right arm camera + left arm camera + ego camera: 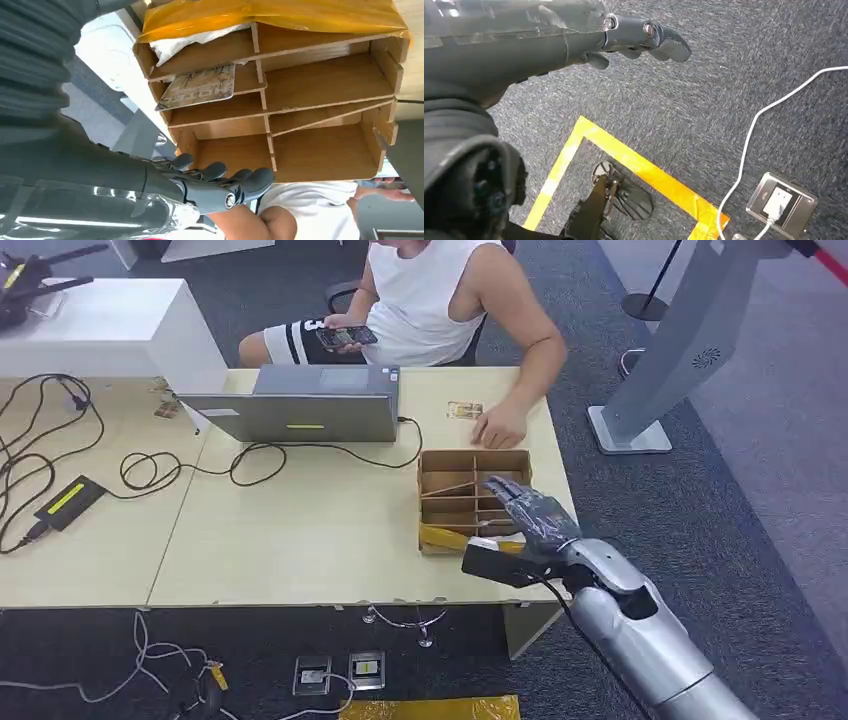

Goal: Pass the card to the sensor for recognition and then transmit it.

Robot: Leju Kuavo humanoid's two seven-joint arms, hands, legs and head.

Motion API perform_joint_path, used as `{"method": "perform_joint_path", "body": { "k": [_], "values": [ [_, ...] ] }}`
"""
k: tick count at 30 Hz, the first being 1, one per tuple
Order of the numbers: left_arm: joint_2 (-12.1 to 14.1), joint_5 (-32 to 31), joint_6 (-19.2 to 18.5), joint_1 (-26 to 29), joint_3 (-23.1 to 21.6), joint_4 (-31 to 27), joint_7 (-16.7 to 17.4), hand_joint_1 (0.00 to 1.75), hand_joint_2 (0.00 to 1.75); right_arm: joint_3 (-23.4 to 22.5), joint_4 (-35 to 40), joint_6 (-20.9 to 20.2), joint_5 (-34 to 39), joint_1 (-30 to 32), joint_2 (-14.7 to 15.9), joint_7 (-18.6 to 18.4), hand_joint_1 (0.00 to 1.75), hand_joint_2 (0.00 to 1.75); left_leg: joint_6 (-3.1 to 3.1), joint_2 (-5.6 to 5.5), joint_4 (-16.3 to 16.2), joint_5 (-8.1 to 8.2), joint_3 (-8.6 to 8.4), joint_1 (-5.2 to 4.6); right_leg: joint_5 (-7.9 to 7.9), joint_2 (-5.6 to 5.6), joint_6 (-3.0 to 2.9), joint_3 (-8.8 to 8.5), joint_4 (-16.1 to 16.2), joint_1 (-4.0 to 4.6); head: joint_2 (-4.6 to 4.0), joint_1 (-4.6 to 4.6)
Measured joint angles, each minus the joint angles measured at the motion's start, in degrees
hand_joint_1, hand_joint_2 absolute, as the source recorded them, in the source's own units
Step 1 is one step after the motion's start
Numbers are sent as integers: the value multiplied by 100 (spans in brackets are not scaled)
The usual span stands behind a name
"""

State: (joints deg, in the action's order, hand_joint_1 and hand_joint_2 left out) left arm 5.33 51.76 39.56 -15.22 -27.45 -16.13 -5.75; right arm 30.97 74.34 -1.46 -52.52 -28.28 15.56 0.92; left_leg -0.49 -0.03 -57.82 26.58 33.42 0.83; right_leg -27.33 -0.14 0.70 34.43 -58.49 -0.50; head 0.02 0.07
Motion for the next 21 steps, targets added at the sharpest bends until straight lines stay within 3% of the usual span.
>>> {"method": "perform_joint_path", "body": {
  "k": [10,21],
  "values": [
    [-17,-35,-7,-46,-13,0,96,0,0,31,-98,351,-384,3,-35,35,0,175,0,0,0,0,1,0,0,-1,0,0,0,0,0,-2],
    [-33,-61,-15,-106,-15,0,160,0,0,26,-278,415,-433,3,-55,28,0,175,0,0,0,0,1,0,0,-1,0,0,0,0,0,0]
  ]
}}
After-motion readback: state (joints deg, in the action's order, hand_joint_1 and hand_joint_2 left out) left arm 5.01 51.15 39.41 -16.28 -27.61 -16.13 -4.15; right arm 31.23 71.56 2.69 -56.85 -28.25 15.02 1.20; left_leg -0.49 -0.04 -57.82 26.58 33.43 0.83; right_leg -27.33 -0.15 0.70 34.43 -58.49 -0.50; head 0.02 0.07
